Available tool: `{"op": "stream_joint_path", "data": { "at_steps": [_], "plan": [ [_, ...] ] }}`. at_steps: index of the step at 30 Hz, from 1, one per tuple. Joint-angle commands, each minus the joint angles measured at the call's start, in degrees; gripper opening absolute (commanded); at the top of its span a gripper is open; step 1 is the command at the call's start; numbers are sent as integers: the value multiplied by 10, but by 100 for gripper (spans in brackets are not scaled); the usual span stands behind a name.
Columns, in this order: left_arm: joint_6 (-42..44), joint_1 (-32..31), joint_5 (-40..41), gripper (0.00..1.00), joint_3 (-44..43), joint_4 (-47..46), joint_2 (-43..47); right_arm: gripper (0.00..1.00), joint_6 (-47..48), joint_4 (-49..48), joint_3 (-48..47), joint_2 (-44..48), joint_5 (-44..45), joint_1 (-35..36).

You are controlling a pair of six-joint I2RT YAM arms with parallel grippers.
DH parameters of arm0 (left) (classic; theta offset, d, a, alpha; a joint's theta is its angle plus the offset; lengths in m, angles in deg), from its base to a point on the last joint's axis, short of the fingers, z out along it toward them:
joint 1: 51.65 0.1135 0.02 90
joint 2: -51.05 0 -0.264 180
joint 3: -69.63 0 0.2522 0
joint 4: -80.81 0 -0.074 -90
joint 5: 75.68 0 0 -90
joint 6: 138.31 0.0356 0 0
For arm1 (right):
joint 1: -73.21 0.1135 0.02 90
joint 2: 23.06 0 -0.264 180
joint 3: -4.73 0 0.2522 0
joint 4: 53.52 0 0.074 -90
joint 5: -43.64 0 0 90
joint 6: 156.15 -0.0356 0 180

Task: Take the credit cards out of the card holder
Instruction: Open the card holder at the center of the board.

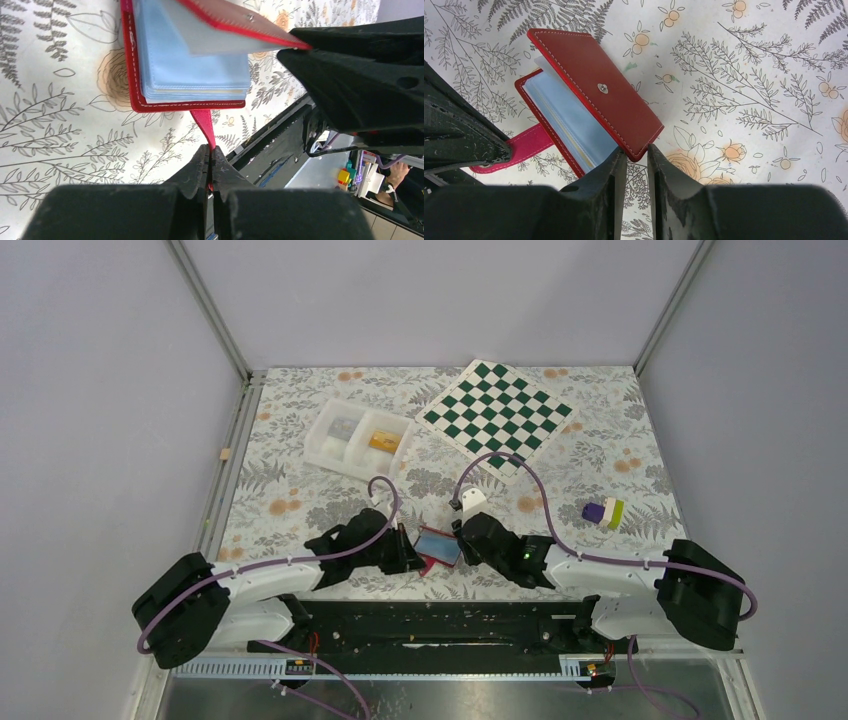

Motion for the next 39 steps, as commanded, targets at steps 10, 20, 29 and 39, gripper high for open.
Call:
{"op": "stream_joint_path", "data": {
  "at_steps": [10, 20, 29, 39],
  "plan": [
    [16, 9, 24, 0, 26, -2, 26, 39, -5, -20, -33, -29, 10, -8],
    [25, 12, 24, 0, 39, 2, 25, 50, -3, -25, -58, -51, -23, -30],
    [28, 16, 24, 0, 47, 0, 32, 39, -13, -49, -75, -86, -88, -58],
    [29, 25, 53, 0, 50, 28, 77, 0, -152, 6, -39, -49, -159, -127]
  ]
}}
